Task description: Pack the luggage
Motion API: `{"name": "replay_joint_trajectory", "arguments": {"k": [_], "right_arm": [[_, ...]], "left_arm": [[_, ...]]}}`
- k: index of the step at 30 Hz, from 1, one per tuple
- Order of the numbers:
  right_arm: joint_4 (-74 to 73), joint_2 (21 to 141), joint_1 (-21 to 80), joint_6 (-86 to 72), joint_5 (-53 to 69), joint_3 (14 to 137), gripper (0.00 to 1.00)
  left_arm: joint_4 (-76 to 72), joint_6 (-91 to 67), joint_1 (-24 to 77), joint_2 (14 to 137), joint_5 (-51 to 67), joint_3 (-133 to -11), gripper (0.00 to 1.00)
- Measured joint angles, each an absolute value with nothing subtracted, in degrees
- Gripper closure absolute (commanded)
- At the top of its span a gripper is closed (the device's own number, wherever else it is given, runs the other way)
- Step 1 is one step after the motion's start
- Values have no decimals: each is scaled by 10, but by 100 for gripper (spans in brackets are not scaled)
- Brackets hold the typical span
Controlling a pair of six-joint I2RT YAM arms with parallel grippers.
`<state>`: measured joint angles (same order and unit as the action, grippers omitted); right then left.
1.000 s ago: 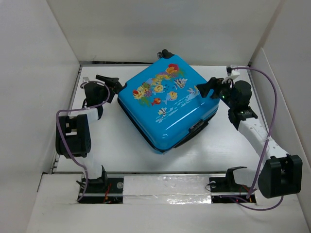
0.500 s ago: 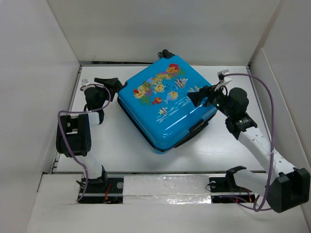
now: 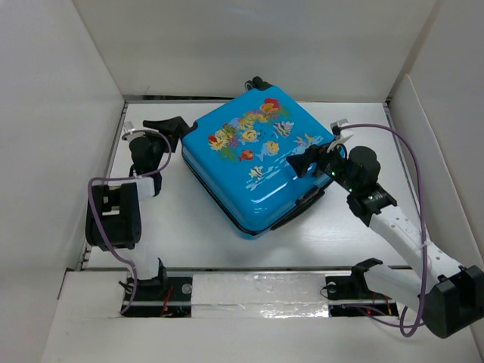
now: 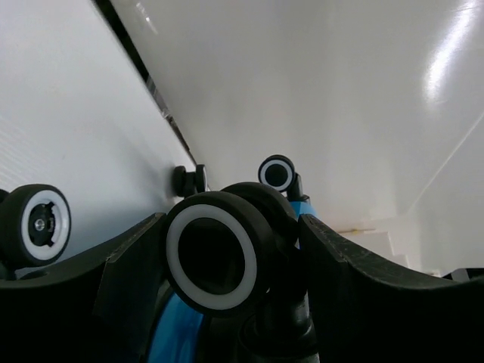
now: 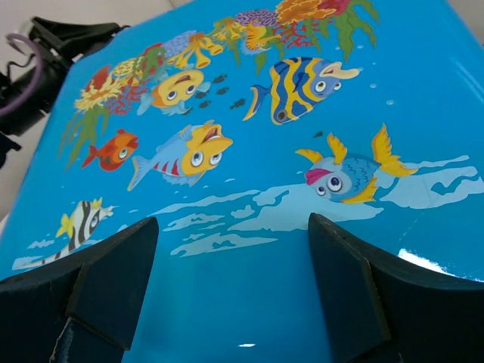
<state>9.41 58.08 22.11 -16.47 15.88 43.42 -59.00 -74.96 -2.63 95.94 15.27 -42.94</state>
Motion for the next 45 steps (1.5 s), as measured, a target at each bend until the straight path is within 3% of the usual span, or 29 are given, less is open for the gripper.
{"name": "replay_joint_trajectory", "arguments": {"k": [4,13,16,17,19,20,27,28,31,32,35,40,45], "right_arm": [[94,570,222,-163,151,431,13],[80,553,222,-154,142,431,16],[54,538,222,-145,140,432,36],[40,531,224,-141,138,433,55],[14,511,237,-136,135,435,70],[7,506,242,-137,134,435,82],[-56,398,297,-135,52,426,99],[-57,385,290,-139,36,418,100],[-59,372,247,-155,10,398,100],[-60,376,227,-161,3,391,100],[-62,392,153,-178,-9,363,100],[-59,402,41,-206,29,285,100],[-48,439,47,-213,94,255,98]], "left_arm": [[-554,-733,-27,897,140,-427,100],[-453,-686,-26,751,124,-415,100],[-418,-672,-26,717,110,-387,100],[-407,-668,-26,707,104,-377,100],[-393,-662,-26,691,92,-356,100],[-389,-661,-26,685,87,-345,100],[-387,-661,-26,667,49,-275,99],[-386,-661,-26,664,45,-268,94],[-384,-657,-26,657,40,-265,57],[-383,-654,-26,657,40,-265,40],[-378,-637,-25,656,38,-267,24],[-357,-611,-19,623,17,-271,21],[-347,-583,-13,557,-27,-288,33]]}}
